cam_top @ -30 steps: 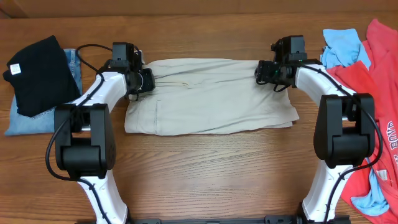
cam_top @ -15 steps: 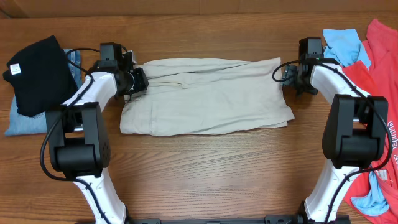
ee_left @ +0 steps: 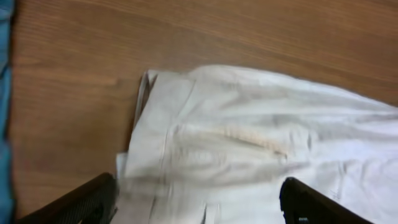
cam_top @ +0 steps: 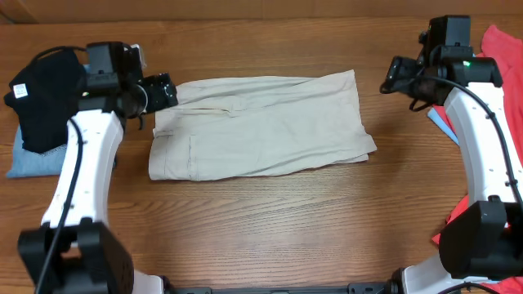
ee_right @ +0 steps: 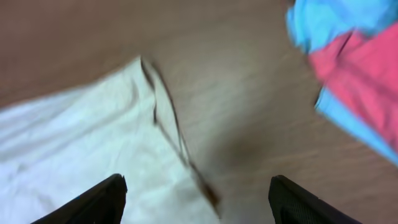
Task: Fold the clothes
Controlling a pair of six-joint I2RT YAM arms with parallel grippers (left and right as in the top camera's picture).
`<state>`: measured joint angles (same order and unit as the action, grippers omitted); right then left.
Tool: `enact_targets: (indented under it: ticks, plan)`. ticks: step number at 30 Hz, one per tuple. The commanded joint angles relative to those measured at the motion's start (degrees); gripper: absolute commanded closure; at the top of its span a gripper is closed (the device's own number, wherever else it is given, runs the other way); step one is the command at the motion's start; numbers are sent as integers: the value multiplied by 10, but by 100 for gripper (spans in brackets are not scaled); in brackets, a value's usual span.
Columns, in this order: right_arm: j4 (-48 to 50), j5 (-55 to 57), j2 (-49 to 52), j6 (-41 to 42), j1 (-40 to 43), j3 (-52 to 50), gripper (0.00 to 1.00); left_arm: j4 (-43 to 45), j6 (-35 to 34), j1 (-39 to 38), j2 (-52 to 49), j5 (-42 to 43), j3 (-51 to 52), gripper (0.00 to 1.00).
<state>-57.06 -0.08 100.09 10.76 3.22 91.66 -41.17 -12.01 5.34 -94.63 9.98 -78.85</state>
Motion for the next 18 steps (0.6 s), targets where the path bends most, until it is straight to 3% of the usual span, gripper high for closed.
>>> enact_targets:
  ticks: [1, 4, 6, 13, 18]
  plan:
    - [-34, -40, 11, -12, -2, -1, 23, -84, -26, -1, -20, -23, 5, 10]
    - [-58, -63, 11, -42, -4, -1, 23, -163, -91, 0, -38, -63, 10, 8]
    - [-73, -66, 11, -50, -6, -1, 23, -179, -98, 3, -52, -76, 16, 6]
    - [-95, -67, 11, -50, -7, -1, 23, -97, -32, 23, -105, -38, 38, 5]
    - [-97, -67, 11, -50, -6, -1, 23, -81, -30, 34, -164, -12, 38, 6]
